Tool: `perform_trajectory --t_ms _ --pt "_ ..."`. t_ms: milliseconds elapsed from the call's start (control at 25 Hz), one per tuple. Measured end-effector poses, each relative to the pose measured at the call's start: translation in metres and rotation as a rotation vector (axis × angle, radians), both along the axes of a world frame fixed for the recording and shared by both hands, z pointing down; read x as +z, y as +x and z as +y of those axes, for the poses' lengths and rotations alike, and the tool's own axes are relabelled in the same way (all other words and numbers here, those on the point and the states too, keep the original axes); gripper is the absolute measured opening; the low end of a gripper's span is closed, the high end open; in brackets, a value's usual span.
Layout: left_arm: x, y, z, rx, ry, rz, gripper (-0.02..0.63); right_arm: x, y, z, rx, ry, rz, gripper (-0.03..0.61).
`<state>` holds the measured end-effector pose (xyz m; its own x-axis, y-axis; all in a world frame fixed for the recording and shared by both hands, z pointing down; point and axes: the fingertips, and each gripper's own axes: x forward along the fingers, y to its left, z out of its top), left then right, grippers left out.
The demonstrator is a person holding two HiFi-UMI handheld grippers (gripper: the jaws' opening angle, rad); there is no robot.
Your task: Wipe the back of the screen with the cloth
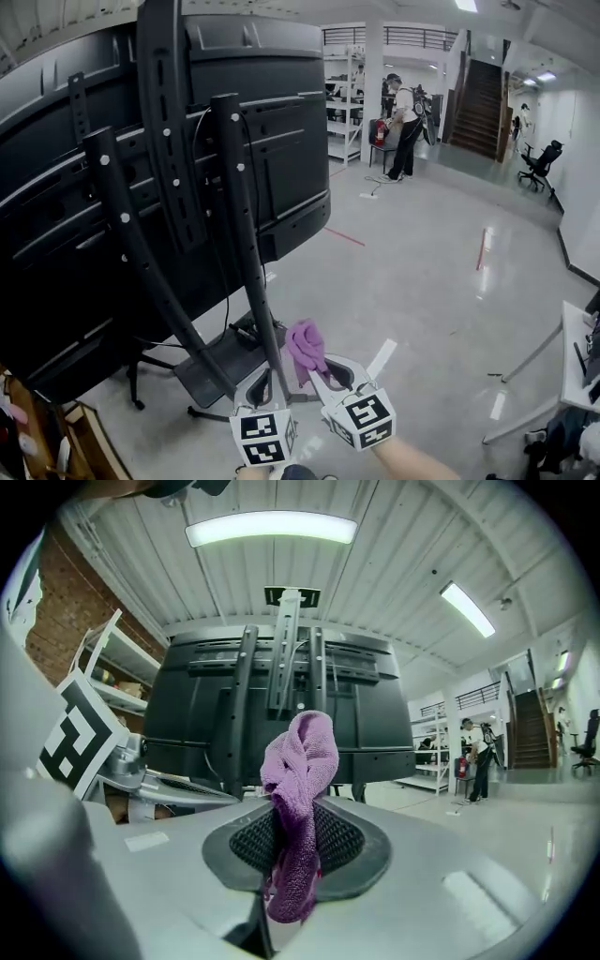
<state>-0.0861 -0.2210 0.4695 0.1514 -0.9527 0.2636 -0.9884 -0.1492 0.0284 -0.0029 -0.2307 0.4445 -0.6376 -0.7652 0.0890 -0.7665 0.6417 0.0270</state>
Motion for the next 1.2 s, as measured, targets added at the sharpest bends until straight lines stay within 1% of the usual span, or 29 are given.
perform_trajectory --t_ms 160,280,360,480,600,680,760,880,1000,1080,1200 --pt "0.001 0.065 -0.039 0.072 -0.028 0.012 0.008 0.001 0.066 -0.035 0.080 -0.008 -0.009 0.066" --pt "-0.003 0.098 -0.075 0.094 -0.031 -0.007 0.008 -0.002 0.101 -0.069 0.118 0.005 -0.002 0.066" --pt "-0.005 0.113 -0.102 0.091 -0.027 -0.027 0.008 -0.004 0.117 -0.095 0.125 0.012 0.005 0.066" --pt "-0.006 0.129 -0.152 0.072 -0.025 -0.029 0.008 -0.010 0.135 -0.143 0.111 0.032 0.019 0.066" --pt "-0.011 0.139 -0.207 0.038 -0.023 -0.008 0.008 -0.021 0.146 -0.195 0.080 0.054 0.037 0.066" --pt "-0.019 0.144 -0.240 0.013 -0.016 0.014 0.008 -0.034 0.150 -0.226 0.042 0.083 0.060 0.066" --pt "-0.032 0.145 -0.271 -0.013 -0.002 0.026 0.008 -0.052 0.150 -0.257 -0.004 0.143 0.103 0.066" --pt "-0.059 0.145 -0.315 -0.047 0.015 0.029 0.008 -0.089 0.146 -0.309 -0.069 0.266 0.186 0.066" --pt "-0.091 0.144 -0.354 -0.076 0.011 -0.005 0.008 -0.141 0.139 -0.357 -0.117 0.366 0.236 0.066" --pt "-0.117 0.143 -0.376 -0.104 0.022 -0.031 0.008 -0.181 0.130 -0.383 -0.147 0.428 0.258 0.066" --pt "-0.153 0.135 -0.400 -0.154 0.049 -0.043 0.008 -0.241 0.110 -0.415 -0.176 0.567 0.317 0.066"
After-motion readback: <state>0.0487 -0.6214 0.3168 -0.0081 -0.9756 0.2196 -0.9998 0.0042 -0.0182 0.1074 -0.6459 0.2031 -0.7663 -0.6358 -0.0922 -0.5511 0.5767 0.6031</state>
